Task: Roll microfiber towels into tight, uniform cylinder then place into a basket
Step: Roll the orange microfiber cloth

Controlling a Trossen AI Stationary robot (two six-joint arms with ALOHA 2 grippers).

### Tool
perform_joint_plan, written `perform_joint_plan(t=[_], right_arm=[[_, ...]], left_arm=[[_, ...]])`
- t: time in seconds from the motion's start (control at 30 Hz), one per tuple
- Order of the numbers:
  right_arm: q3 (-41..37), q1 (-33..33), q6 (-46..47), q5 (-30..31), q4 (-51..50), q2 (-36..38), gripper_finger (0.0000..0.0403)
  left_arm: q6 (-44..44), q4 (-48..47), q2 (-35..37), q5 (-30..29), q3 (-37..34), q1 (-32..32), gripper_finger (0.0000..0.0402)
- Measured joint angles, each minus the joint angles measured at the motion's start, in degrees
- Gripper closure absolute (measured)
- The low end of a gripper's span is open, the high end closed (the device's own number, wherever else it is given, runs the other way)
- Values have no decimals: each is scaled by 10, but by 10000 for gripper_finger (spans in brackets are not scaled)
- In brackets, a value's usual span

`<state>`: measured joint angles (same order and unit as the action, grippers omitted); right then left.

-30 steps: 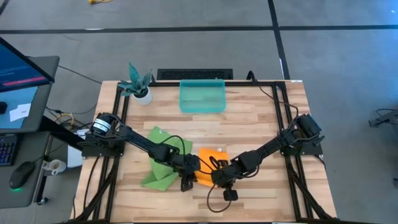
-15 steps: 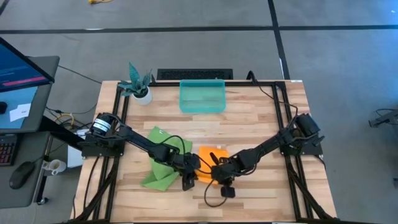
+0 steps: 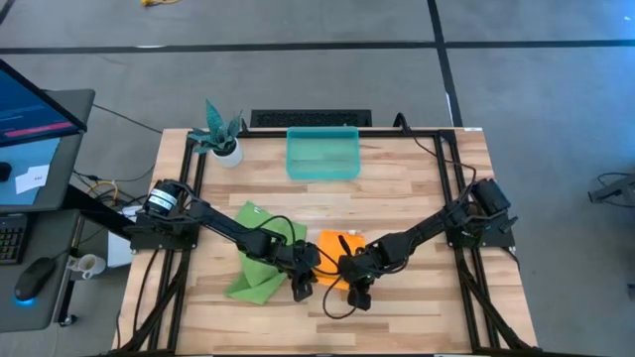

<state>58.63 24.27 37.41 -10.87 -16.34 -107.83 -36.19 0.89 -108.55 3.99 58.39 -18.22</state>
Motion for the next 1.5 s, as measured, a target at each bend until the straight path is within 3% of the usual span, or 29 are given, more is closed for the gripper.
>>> perform_joint_plan(t=[0.4,0.83,1.17,1.3,1.5], right_arm=[[-2,0,-3,1,2,-1,386],[-2,0,-19,1,-4,-2,390],[-2,0,-20,2,-5,-2,390],[-2,0,-20,2,-5,-2,386],[-3,0,-19,3,-3,-2,386]], left_arm=[[49,-1,0,-29,0,0,383],[77,-19,1,-8,-2,4,291],[181,0,44,-17,-1,-16,301],[266,31,41,-13,-1,-53,303],[326,87,20,-33,1,-85,303]])
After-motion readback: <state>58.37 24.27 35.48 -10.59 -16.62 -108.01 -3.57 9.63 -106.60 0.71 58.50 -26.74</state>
